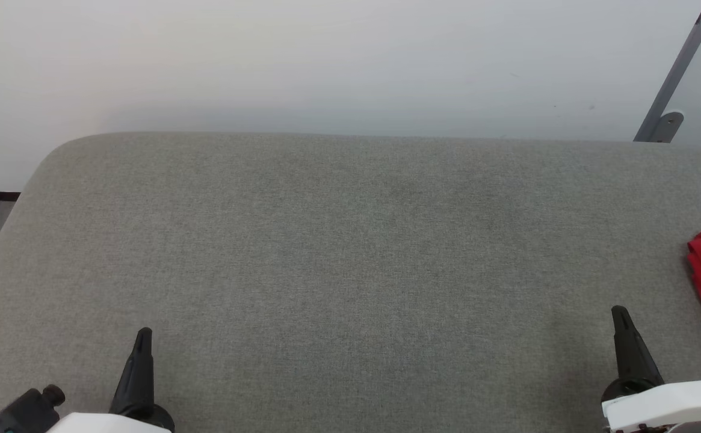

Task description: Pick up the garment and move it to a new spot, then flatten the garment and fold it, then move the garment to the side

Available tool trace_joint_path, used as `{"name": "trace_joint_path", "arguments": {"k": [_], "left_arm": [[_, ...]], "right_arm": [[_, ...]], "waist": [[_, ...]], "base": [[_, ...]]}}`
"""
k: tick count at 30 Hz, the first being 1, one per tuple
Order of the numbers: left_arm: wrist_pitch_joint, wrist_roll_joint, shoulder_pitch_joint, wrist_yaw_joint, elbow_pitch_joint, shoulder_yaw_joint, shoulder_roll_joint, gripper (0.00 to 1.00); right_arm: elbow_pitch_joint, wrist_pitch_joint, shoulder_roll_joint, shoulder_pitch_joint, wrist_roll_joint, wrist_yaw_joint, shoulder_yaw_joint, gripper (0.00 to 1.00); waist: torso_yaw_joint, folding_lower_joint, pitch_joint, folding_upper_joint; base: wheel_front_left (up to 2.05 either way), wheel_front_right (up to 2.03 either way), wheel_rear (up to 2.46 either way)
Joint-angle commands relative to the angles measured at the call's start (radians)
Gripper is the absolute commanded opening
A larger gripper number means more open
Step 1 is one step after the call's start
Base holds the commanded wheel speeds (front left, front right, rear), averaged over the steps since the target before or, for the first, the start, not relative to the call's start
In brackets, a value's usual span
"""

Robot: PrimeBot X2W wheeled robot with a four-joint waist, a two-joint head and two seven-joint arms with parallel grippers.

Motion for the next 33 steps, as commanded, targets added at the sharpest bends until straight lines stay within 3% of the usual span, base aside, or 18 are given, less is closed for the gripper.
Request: {"name": "trace_joint_path", "arguments": {"k": [1, 33], "left_arm": [[0.007, -0.034, -0.031, 0.001, -0.005, 0.009, 0.002, 0.00], [0.101, -0.357, -0.110, 0.001, 0.047, 0.042, -0.033, 0.00]], "right_arm": [[-0.005, 0.009, -0.003, -0.026, 0.037, 0.000, 0.001, 0.00], [0.058, 0.071, -0.002, -0.096, 0.397, 0.000, 0.008, 0.00]], "waist": [[-0.001, 0.0000, 0.000, 0.0000], [-0.025, 0.0000, 0.005, 0.0000]], "base": [[0.00, 0.00, 0.00], [0.00, 0.00, 0.00]]}}
